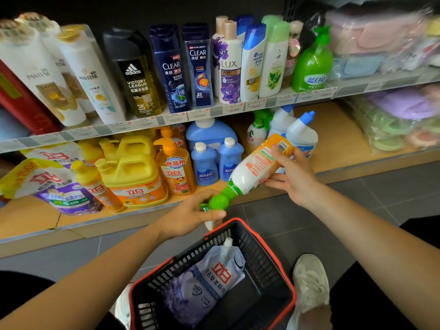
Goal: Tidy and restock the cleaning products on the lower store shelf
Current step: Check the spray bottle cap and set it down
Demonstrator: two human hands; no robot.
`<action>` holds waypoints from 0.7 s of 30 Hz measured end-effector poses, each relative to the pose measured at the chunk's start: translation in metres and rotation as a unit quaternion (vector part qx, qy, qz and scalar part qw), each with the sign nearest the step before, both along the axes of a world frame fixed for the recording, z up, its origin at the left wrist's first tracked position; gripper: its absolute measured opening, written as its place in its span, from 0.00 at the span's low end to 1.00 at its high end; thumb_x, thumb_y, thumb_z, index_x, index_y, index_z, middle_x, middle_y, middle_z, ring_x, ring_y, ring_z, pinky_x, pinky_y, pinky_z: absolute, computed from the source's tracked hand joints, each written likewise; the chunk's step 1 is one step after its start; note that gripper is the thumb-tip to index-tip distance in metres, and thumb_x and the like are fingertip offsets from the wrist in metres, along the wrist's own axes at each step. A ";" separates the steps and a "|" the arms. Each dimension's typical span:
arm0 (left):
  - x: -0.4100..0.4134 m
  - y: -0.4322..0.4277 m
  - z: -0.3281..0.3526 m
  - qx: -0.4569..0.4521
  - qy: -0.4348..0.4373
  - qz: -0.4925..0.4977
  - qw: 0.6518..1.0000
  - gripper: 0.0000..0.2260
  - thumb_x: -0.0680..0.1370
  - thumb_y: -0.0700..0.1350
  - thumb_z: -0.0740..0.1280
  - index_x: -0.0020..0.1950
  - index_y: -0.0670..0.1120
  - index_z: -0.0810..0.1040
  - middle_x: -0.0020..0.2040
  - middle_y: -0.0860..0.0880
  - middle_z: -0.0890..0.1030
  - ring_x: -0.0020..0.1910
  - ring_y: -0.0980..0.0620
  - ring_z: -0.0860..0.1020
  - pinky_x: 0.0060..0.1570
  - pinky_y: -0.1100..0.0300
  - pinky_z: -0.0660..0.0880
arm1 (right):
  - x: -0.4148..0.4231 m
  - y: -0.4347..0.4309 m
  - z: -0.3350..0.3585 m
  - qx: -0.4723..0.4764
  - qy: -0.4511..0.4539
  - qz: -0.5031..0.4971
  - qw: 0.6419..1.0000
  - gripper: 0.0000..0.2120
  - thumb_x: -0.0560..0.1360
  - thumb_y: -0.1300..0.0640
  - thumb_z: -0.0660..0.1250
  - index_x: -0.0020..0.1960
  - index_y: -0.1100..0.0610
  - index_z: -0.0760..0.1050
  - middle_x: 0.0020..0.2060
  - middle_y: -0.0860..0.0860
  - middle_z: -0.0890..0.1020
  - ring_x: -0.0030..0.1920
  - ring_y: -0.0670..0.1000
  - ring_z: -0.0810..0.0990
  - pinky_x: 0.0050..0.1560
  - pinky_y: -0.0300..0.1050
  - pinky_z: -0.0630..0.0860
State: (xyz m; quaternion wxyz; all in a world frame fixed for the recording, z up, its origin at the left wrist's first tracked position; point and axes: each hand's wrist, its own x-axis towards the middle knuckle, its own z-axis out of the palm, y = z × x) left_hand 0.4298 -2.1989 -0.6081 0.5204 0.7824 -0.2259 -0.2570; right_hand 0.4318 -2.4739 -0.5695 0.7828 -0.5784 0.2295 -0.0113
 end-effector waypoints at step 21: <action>0.050 -0.036 0.010 -0.071 0.040 0.167 0.983 0.09 0.81 0.43 0.69 0.44 0.39 0.79 0.37 0.45 0.80 0.36 0.50 0.80 0.39 0.60 0.81 | 0.028 -0.011 -0.053 -0.298 0.155 0.142 0.931 0.13 0.76 0.56 0.72 0.59 0.57 0.79 0.55 0.55 0.82 0.55 0.56 0.82 0.58 0.53 0.80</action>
